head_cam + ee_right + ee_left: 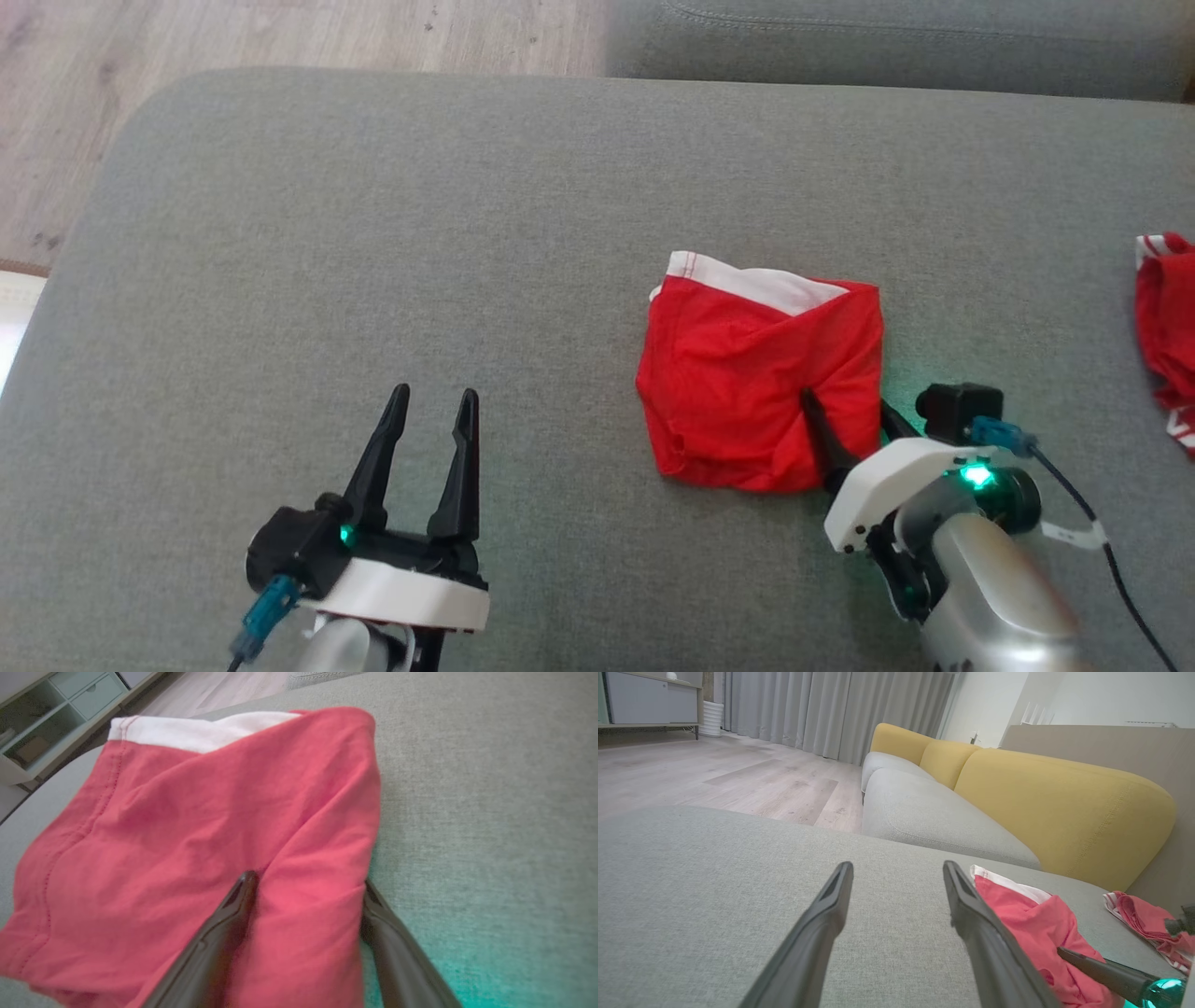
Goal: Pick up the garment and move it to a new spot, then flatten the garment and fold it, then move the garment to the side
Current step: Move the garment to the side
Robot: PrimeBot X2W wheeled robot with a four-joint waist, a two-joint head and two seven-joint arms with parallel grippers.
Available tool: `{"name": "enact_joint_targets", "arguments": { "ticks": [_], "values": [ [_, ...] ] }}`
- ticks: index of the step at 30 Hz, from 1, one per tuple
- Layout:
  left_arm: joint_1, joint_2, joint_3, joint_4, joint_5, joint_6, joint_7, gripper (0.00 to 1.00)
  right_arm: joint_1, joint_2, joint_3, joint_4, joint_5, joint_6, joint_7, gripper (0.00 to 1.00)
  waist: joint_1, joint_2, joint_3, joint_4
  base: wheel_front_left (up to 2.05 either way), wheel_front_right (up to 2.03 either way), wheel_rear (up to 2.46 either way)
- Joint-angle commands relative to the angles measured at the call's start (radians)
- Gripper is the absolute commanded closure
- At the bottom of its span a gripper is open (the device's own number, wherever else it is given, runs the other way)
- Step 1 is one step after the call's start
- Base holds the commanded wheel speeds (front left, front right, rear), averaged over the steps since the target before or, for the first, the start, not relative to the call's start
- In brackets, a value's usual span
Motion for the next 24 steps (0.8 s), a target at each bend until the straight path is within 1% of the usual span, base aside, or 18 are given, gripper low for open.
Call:
{"name": "enact_joint_targets", "arguments": {
  "ticks": [1,3,5,9,10,13,17,20,24],
  "values": [
    [-0.033,0.001,0.030,-0.026,-0.004,-0.005,-0.005,0.00,-0.022,0.003,0.043,0.010,0.005,0.007,0.015,0.00,0.0000,0.0000,-0.002,-0.008,0.00,0.00,0.00],
    [-0.032,0.001,0.027,-0.026,-0.005,-0.005,-0.005,0.00,-0.032,0.003,0.073,0.015,0.014,0.007,0.013,1.00,0.0000,0.0000,-0.003,-0.018,0.00,0.00,0.00],
    [-0.031,0.001,0.026,-0.025,-0.004,-0.005,-0.005,0.00,-0.037,0.003,0.081,0.020,0.018,0.007,0.009,1.00,0.0000,0.0000,-0.003,-0.023,0.00,0.00,0.00],
    [-0.031,0.001,0.031,-0.026,0.001,-0.005,-0.005,0.00,-0.076,-0.002,0.121,0.026,-0.039,0.007,-0.048,1.00,0.0000,0.0000,-0.001,-0.050,0.00,0.00,0.00],
    [-0.033,0.001,0.036,-0.027,0.003,-0.005,-0.005,0.00,-0.102,-0.023,0.157,0.019,-0.090,0.007,-0.084,1.00,0.0000,0.0000,0.003,-0.067,0.00,0.00,0.00],
    [-0.037,0.001,0.034,-0.028,0.005,-0.005,-0.005,0.00,-0.136,-0.066,0.210,0.010,-0.175,0.007,-0.120,1.00,0.0000,0.0000,0.010,-0.098,0.00,0.00,0.00],
    [-0.042,0.001,0.033,-0.024,0.008,-0.006,-0.005,0.00,-0.165,-0.130,0.270,-0.017,-0.222,0.007,-0.136,1.00,0.0000,0.0000,0.019,-0.143,0.00,0.00,0.00],
    [-0.054,0.001,0.033,-0.025,0.011,-0.006,-0.005,0.00,-0.188,-0.197,0.308,-0.048,-0.239,0.007,-0.132,1.00,0.0000,0.0000,0.030,-0.179,0.00,0.00,0.00],
    [-0.071,0.001,0.042,-0.028,0.013,-0.006,-0.005,0.00,-0.216,-0.295,0.333,-0.093,-0.237,0.007,-0.112,1.00,0.0000,0.0000,0.047,-0.224,0.00,0.00,0.00]
  ]
}}
